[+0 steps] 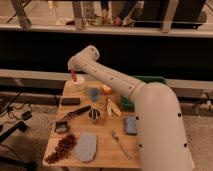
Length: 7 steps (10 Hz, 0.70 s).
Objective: Place pepper in paper cup
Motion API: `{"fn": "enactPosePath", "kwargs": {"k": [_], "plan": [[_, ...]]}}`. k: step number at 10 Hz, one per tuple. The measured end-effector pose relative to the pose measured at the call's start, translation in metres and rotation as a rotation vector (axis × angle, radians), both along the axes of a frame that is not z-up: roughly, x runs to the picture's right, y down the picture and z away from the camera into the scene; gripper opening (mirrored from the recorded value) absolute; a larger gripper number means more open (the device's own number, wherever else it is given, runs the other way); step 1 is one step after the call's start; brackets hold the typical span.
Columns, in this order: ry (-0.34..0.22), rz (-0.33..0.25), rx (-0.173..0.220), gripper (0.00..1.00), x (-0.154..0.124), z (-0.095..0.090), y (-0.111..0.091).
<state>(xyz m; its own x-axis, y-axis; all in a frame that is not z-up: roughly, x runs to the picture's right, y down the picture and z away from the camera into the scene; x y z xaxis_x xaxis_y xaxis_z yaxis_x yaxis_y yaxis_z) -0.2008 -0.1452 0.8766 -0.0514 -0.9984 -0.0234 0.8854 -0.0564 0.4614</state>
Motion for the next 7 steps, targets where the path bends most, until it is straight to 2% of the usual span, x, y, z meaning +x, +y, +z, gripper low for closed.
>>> {"fn": "enactPosePath", "kwargs": {"k": [7], "plan": [[0.022, 0.004, 0.017, 0.04, 0.000, 0.022, 0.002]]}}
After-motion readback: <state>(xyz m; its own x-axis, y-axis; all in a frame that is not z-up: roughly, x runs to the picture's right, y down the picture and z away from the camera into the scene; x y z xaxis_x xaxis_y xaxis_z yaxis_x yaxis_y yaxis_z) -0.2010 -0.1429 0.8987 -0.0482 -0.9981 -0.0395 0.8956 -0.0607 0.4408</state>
